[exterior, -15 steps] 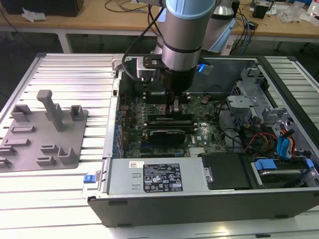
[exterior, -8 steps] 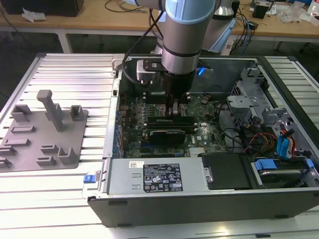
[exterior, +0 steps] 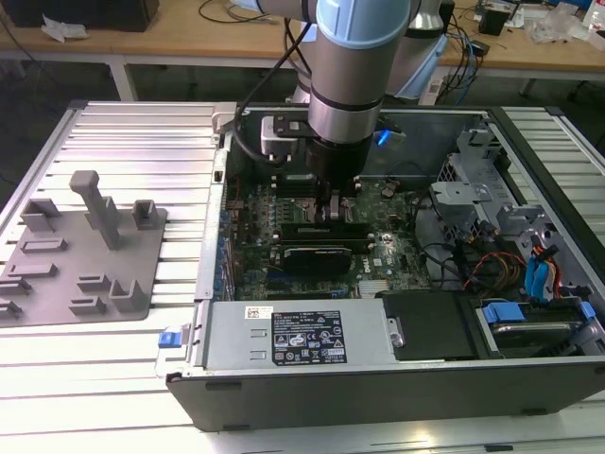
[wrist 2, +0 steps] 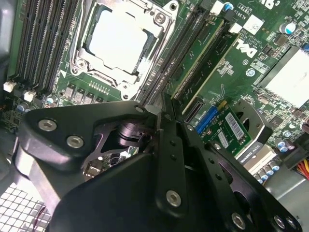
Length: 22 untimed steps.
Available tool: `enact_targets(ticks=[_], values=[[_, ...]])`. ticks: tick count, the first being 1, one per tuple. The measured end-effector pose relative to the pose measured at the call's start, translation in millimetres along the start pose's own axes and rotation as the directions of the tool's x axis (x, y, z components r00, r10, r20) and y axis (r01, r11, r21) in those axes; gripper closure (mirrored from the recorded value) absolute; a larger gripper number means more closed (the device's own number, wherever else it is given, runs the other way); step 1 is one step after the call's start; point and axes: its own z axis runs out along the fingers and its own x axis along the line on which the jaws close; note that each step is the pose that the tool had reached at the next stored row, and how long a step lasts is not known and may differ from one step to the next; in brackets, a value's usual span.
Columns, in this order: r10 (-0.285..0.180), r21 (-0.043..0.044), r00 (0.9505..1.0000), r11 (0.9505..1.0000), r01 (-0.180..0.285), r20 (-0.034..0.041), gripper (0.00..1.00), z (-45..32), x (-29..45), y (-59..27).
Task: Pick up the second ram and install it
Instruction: 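Insert the second ram into the second slot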
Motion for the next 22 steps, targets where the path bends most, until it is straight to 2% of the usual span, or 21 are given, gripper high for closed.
enact_targets(ticks=[22], values=[[-0.008,-0.0004,1.0000,1.0000,0.008,-0.0003,0.91,3.6,0.6,0.0]])
